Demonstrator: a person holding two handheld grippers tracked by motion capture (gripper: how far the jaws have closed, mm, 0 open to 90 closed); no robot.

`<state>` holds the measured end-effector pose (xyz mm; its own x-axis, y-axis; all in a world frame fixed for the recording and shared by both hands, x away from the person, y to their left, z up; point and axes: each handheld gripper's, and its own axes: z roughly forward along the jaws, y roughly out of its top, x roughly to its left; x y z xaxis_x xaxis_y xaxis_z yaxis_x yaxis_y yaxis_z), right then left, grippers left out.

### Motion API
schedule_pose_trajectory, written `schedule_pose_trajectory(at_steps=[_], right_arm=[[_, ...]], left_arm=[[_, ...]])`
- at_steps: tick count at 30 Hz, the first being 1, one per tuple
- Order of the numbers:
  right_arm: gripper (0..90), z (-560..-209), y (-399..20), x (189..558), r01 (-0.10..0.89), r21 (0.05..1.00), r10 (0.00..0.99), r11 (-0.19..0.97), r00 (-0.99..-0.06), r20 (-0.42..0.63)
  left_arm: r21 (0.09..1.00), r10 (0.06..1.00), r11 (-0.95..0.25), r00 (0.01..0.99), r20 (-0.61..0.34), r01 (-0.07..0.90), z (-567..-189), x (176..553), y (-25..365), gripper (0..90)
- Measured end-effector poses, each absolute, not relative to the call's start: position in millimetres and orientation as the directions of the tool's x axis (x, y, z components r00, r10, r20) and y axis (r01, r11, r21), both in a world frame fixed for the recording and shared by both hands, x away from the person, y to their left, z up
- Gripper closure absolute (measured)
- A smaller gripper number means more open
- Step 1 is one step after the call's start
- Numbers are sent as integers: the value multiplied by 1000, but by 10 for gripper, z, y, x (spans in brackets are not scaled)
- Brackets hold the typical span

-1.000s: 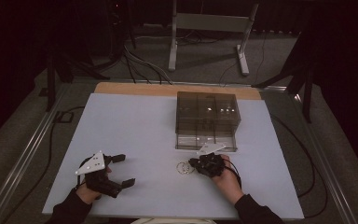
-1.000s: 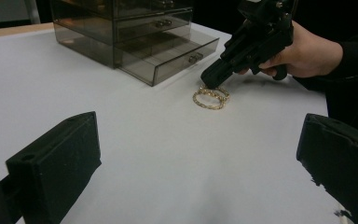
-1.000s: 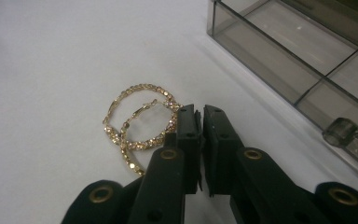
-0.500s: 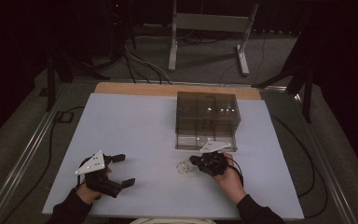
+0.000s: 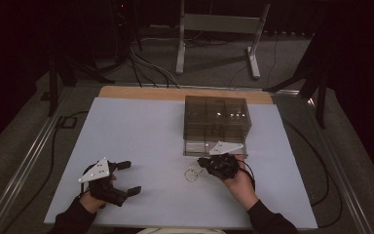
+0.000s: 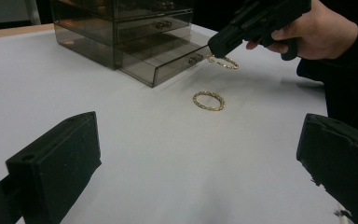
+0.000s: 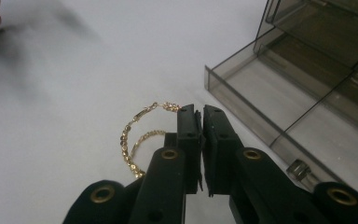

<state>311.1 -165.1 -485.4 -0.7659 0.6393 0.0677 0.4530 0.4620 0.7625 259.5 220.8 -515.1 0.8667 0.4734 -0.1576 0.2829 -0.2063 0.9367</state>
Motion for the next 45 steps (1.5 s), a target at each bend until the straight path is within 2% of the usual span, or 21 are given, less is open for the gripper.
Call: schedule_pose_trajectory(at_steps=[33,45], right_arm=[[859,-4554,-1633,3597,456,787,699,415,-714,44],[858,-4620,-1545,3757,484,778,723,400,-688,56]], left_arm=[[937,476,-205,865,-159,284,-5153,2598,2209,6],[939,472,-202,867,-157,280,-5147,2595,2207,6]])
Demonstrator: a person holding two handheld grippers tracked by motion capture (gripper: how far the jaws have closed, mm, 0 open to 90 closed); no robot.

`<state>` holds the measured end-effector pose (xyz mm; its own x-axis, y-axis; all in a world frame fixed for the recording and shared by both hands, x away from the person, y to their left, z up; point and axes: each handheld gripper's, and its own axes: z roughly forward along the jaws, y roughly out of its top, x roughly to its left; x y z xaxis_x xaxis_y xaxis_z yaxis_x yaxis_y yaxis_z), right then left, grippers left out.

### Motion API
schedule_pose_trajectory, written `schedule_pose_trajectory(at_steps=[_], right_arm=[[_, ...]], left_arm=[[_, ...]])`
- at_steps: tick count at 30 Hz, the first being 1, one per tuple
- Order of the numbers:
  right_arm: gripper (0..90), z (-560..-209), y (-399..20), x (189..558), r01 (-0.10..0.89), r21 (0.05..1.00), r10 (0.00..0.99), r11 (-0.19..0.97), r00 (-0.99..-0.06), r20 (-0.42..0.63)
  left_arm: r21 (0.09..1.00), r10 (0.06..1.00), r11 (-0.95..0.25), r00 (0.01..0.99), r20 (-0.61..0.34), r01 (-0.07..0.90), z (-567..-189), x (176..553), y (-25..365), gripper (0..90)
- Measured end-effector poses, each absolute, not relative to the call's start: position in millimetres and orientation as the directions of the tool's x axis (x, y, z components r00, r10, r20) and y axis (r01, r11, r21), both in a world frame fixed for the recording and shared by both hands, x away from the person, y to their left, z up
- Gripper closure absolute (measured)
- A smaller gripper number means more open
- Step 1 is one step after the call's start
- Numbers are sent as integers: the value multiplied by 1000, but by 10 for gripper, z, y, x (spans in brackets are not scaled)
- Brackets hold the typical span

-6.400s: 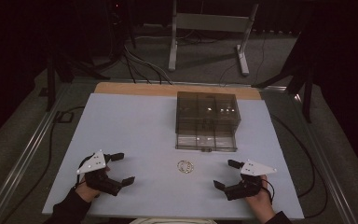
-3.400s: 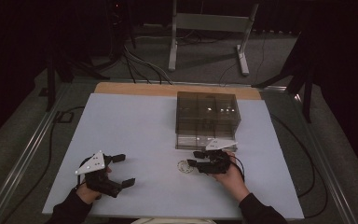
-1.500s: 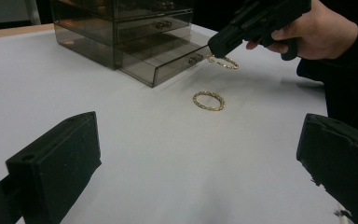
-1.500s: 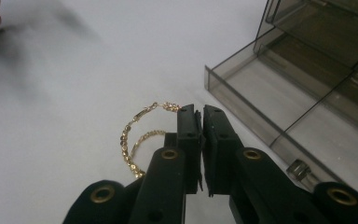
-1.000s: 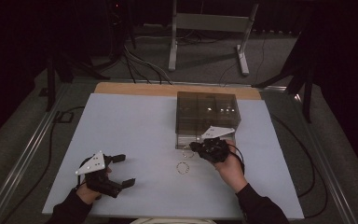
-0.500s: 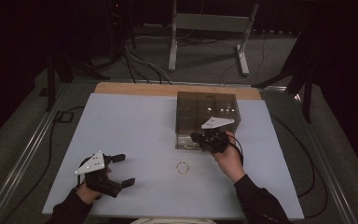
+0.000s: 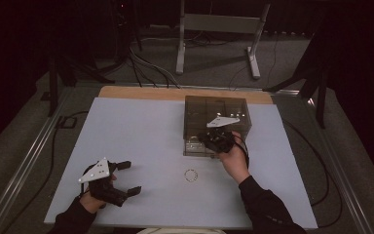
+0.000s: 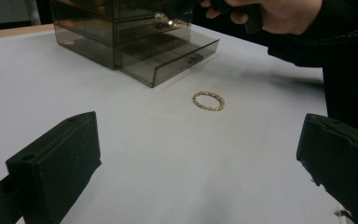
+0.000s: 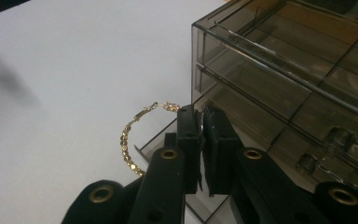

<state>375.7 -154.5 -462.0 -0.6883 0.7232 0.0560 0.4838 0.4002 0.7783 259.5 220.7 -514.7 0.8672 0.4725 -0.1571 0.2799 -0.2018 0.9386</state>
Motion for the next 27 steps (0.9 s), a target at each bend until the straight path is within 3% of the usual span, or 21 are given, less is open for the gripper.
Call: schedule_pose_trajectory(at_steps=[24,27], right_arm=[[853,-4949,-1464,3954,548,740,766,390,-639,68],[753,-4968,-1463,3968,558,738,766,380,-637,87]], left_arm=[[938,469,-204,869,-157,279,-5145,2592,2210,6],[939,469,-206,870,-154,277,-5145,2590,2210,6]])
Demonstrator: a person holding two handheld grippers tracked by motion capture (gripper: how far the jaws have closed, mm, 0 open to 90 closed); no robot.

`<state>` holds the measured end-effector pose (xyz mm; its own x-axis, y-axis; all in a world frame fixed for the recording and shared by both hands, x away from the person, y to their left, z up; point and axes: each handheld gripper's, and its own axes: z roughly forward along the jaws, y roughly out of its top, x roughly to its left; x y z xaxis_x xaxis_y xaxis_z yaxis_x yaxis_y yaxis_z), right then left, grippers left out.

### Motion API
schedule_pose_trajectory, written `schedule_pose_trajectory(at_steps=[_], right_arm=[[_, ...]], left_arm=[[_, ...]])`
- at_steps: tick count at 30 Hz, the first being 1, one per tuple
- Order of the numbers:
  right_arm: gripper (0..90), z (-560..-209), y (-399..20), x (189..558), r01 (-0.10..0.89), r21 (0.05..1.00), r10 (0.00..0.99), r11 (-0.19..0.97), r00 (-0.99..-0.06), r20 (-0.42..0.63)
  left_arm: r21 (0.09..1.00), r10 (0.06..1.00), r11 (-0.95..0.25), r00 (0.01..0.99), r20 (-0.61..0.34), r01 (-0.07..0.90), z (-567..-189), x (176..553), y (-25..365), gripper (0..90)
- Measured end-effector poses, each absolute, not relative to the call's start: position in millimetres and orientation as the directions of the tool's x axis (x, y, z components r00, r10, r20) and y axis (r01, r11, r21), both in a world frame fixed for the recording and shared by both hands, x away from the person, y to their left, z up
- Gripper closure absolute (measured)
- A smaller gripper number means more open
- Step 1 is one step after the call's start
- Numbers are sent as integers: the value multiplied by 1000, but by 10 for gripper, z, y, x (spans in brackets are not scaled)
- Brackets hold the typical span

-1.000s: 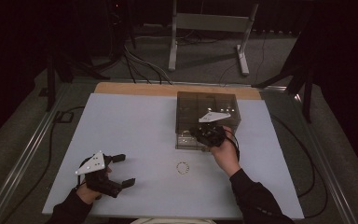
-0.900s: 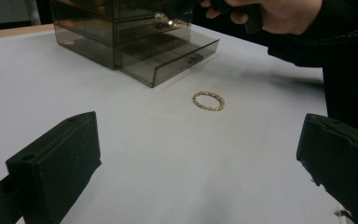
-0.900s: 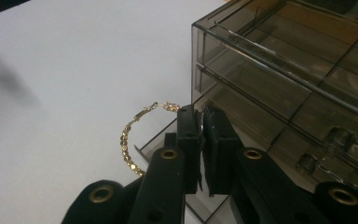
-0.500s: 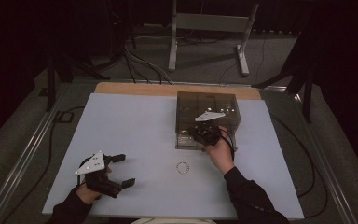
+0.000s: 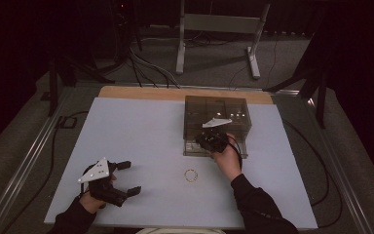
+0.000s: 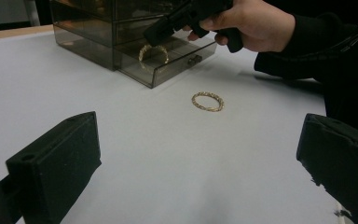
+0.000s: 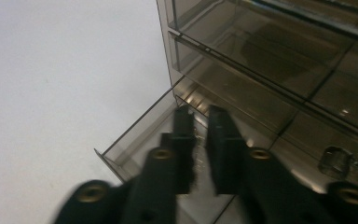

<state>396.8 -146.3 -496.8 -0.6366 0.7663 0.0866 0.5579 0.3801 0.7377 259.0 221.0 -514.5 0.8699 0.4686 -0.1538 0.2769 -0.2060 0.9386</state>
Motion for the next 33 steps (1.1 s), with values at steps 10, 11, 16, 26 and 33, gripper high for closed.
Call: schedule_pose_trajectory(at_steps=[10,11,16,26,33], right_arm=[[488,-4843,-1445,3886,541,767,747,345,-653,124],[448,-4825,-1442,3870,541,770,744,339,-655,133],[262,-4739,-1429,3775,535,780,725,324,-670,158],[133,-4693,-1429,3535,517,790,692,329,-702,171],[71,-4730,-1465,3374,512,789,677,341,-716,171]], left_arm=[[938,469,-206,870,-155,278,-5146,2588,2212,6],[938,468,-206,870,-155,278,-5144,2588,2212,6],[938,468,-205,870,-156,279,-5147,2588,2208,6],[939,467,-202,870,-159,279,-5145,2588,2208,6],[938,466,-204,871,-158,279,-5147,2589,2207,6]])
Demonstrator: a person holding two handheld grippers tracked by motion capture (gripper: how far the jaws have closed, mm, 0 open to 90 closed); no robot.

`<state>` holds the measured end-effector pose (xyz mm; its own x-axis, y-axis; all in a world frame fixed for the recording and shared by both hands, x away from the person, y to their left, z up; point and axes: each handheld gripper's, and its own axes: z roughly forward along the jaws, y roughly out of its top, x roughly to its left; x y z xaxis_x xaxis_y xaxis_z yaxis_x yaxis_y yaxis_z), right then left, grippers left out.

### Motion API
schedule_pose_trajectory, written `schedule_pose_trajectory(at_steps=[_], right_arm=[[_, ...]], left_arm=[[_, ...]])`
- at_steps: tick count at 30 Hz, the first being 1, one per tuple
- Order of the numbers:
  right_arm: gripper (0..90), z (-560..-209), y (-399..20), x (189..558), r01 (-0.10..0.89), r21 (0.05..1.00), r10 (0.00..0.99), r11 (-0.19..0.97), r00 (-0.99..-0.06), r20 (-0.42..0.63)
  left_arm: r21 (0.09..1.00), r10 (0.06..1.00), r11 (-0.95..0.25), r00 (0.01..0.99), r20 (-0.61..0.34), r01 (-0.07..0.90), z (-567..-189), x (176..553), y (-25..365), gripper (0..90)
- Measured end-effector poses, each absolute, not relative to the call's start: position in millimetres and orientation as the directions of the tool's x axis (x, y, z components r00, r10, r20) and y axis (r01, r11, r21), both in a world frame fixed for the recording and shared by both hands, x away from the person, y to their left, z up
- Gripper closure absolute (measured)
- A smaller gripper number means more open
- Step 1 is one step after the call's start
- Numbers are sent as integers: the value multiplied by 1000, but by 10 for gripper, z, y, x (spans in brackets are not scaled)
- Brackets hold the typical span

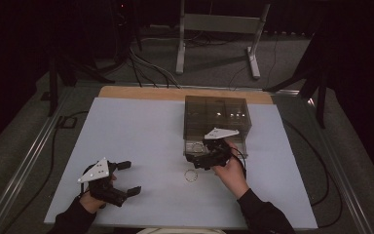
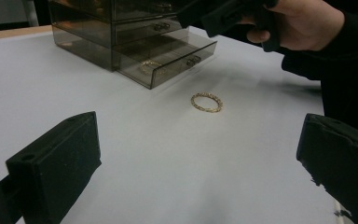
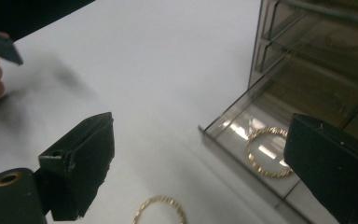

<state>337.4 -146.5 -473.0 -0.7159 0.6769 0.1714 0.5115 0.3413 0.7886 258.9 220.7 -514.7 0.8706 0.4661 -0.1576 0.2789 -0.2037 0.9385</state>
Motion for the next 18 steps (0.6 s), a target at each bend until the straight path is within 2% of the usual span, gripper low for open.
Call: schedule_pose_trajectory(at_steps=[9,18], right_arm=[[67,-4851,-1499,3172,517,770,671,373,-723,161],[98,-4992,-1492,3020,565,747,692,350,-694,200]], left_arm=[[939,465,-200,871,-160,280,-5144,2592,2203,6],[937,465,-207,871,-158,280,-5145,2589,2201,6]])
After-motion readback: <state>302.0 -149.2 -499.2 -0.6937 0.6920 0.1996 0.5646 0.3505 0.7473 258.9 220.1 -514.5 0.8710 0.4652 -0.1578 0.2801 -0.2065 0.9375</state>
